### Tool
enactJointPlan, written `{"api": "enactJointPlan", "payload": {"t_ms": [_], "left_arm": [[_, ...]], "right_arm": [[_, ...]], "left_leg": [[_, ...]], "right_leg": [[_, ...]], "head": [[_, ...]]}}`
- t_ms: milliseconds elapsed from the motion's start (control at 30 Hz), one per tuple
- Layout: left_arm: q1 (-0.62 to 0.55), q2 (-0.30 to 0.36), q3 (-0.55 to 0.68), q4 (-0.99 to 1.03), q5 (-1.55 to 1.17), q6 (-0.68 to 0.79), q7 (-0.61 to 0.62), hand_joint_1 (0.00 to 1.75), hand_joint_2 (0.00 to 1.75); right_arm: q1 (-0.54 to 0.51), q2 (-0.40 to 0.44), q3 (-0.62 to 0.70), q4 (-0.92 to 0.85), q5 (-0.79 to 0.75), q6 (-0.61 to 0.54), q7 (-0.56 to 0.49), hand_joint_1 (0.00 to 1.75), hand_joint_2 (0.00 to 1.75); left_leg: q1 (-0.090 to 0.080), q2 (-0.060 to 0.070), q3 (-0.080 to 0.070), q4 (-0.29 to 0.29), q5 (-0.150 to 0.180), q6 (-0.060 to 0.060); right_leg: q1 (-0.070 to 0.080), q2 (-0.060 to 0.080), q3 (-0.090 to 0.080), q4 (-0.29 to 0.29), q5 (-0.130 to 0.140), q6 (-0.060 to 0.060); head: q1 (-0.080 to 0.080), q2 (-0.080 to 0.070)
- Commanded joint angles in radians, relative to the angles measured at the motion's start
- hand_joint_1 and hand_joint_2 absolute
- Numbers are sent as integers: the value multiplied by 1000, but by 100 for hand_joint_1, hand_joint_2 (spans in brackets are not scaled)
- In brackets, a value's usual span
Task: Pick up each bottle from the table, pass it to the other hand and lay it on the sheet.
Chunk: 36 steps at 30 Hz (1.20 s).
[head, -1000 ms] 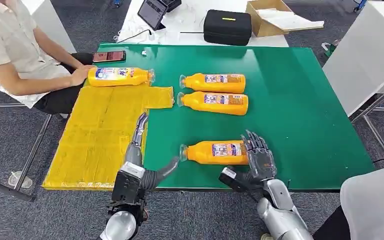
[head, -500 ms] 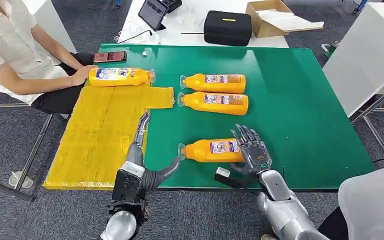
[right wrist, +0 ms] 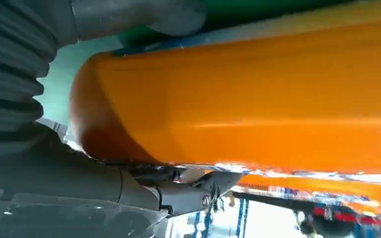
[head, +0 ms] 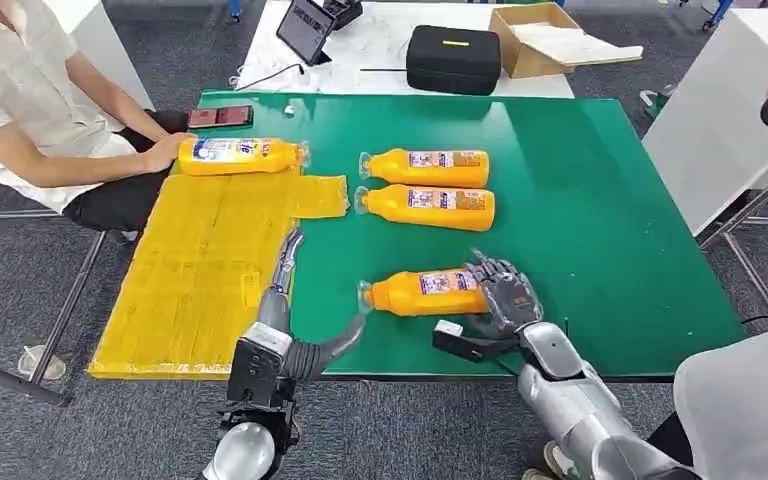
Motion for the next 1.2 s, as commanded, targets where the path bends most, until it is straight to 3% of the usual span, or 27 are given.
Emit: {"api": "enactJointPlan", "payload": {"t_ms": [33, 133, 300, 433, 500, 600, 667, 767, 833, 933, 1000, 1200], "left_arm": [[-26, 20, -20, 54, 23, -4, 5, 0, 175], [-34, 21, -26, 63, 32, -11, -2, 0, 175], [-39, 22, -30, 65, 40, -15, -11, 0, 175], [-31, 19, -24, 52, 85, -32, -31, 0, 175], [-31, 21, -24, 51, 85, -32, -31, 0, 175], [-7, 4, 17, 38, 206, -64, -12, 0, 175], [5, 9, 26, 49, 336, -140, 75, 0, 175], [17, 18, 22, 59, 359, -141, 53, 0, 175], [22, 21, 18, 55, 356, -135, 45, 0, 175], [23, 21, 17, 49, 354, -131, 42, 0, 175], [33, 29, 12, 35, 355, -136, 41, 0, 175], [68, 41, 21, 10, 373, -135, 38, 0, 175]], "right_arm": [[10, -26, -13, 167, -65, 164, 32, 157, 175], [22, -38, -31, 187, -99, 194, 3, 175, 175], [39, -46, -53, 192, -143, 223, -63, 175, 175], [79, -22, -138, 136, -305, 281, -239, 175, 175], [83, -17, -137, 132, -306, 278, -239, 175, 175], [149, 20, -179, -3, -443, 253, -332, 175, 175], [224, 48, -177, -158, -521, 232, -353, 175, 175], [284, 70, -164, -309, -600, 204, -361, 175, 175], [299, 73, -154, -352, -617, 206, -353, 175, 175], [302, 75, -159, -363, -634, 206, -360, 175, 175], [335, 96, -158, -442, -677, 173, -404, 175, 175], [409, 143, -113, -633, -725, 113, -396, 175, 175]], "left_leg": [[1, -5, 3, -2, 1, 0], [1, -6, 8, -1, 0, 1], [2, -9, 11, -3, 1, 2], [1, -6, 19, -1, -3, 4], [2, -6, 20, -2, -3, 4], [2, -4, 19, -3, -3, 4], [3, -2, 21, -4, -5, 2], [3, 0, 21, -2, -7, 1], [3, 3, 20, -3, -7, 1], [3, 1, 17, -2, -7, 1], [4, 3, 15, -2, -7, 1], [5, 3, 8, -1, -6, 0]], "right_leg": [[1, -7, 4, -3, 0, -2], [1, -7, 2, -3, -3, 0], [2, -11, 7, -8, -3, -1], [2, -7, 14, -8, -6, 2], [2, -7, 15, -9, -5, 2], [2, -6, 15, -11, -4, 1], [3, -4, 15, -11, -2, 0], [5, -1, 17, -9, -4, 1], [5, 1, 24, -9, -2, -1], [5, -2, 21, -8, -3, -2], [7, 0, 19, -7, -3, -1], [6, 1, 13, -6, -4, -1]], "head": [[0, 0], [0, 0], [0, 0], [0, 0], [0, 0], [0, 0], [0, 0], [1, 0], [0, 0], [0, 0], [0, 0], [0, 0]]}}
